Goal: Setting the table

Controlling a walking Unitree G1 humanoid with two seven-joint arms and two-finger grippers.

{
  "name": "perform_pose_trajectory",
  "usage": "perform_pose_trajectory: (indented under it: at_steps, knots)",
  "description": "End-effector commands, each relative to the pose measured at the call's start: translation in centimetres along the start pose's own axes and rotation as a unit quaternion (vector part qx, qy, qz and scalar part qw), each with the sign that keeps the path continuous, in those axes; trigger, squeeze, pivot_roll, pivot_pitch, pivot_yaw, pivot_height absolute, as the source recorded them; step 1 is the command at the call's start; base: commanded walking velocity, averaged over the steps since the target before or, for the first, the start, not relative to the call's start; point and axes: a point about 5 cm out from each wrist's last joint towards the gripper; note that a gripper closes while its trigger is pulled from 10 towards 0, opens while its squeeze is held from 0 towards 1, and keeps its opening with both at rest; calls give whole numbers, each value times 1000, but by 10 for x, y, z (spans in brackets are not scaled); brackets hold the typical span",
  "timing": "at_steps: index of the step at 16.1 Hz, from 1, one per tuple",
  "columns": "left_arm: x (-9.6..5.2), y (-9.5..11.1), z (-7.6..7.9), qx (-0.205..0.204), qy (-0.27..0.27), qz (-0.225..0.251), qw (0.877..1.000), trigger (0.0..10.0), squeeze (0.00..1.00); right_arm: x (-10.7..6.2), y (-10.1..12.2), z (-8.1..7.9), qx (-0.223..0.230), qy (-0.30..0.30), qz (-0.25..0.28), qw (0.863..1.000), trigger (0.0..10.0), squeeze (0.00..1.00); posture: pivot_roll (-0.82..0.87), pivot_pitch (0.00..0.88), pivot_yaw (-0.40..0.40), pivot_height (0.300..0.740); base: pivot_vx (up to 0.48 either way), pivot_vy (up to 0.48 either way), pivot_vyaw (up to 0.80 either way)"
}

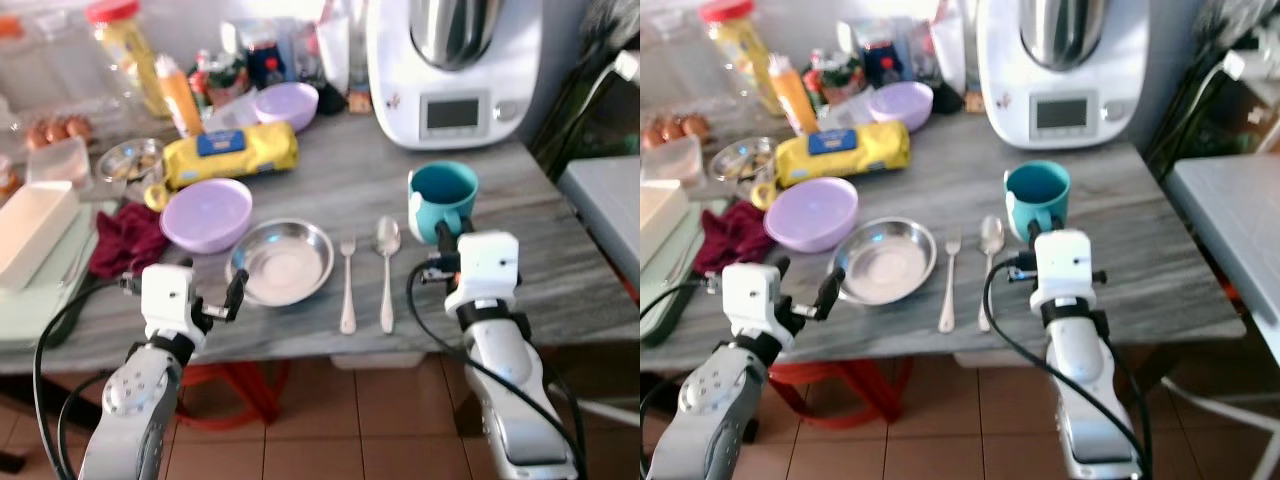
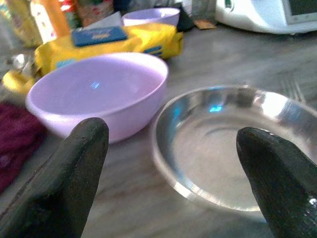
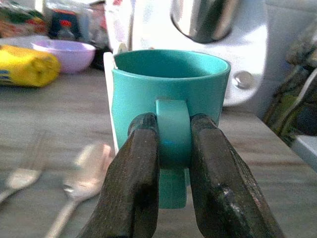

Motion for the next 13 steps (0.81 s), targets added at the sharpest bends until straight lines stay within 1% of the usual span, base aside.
perform_pose_trajectory:
  at_steps: [1, 2, 4, 5, 6, 7, 8, 10, 11, 12, 13]
  knots:
    - [-5, 4, -3, 8, 10, 9, 1000, 10000, 0, -2, 2, 4, 1, -7, 5, 1000, 10000, 0, -81, 112, 85, 740, 0, 0, 0]
    - [-7, 6, -5, 13, 13, 13, 1000, 10000, 0, -2, 3, 4, 4, -4, 2, 1000, 10000, 0, -75, 111, 85, 740, 0, 0, 0]
    - [-14, 7, -4, 11, 4, 14, 1000, 10000, 0, -1, 12, 1, 14, 6, 18, 1000, 10000, 0, -76, 113, 88, 740, 0, 0, 0]
    - [-18, 7, -2, 9, -8, 9, 1000, 10000, 0, -1, 13, 0, 13, 11, 21, 1000, 10000, 0, -72, 119, 86, 740, 0, 0, 0]
    - [-23, 4, 1, 1, -36, -7, 999, 10000, 0, -1, 11, -1, 16, 12, 16, 1000, 10000, 0, -67, 124, 79, 740, 0, 0, 0]
    - [-27, 4, 4, 2, -64, -15, 998, 10000, 0, -3, 11, -1, 25, 14, 12, 1000, 10000, 0, -65, 132, 72, 740, 0, 0, 0]
    - [-32, 2, 4, 5, -85, -28, 996, 10000, 0, -3, 11, -3, 27, 26, 14, 999, 10000, 0, -61, 139, 68, 740, 0, 0, 0]
    - [-37, 1, 1, 5, -92, -42, 995, 10000, 0, -5, 13, -6, 28, 42, 17, 999, 10000, 0, -54, 152, 70, 740, 0, 0, 0]
    - [-38, 2, 0, 6, -92, -45, 995, 10000, 0, -3, 13, -6, 32, 49, 19, 998, 10000, 0, -45, 159, 72, 740, 0, 0, 0]
    - [-40, 4, -1, 7, -91, -48, 995, 10000, 0, 11, 15, 1, 37, 65, 27, 997, 10000, 0, -38, 170, 83, 740, 0, 0, 0]
    - [-40, 5, -1, 8, -93, -50, 994, 10000, 0, 16, 16, 4, 35, 74, 31, 996, 10000, 0, -36, 171, 89, 740, 0, 0, 0]
Point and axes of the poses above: a point about 5 cm out from each wrist's last joint towards the gripper, its own x axis pointing out of the wrist towards the gripper, its own y axis along the axis of the wrist's last joint, z = x × y, and after that the axes turned 14 degrees about -x, right-handed
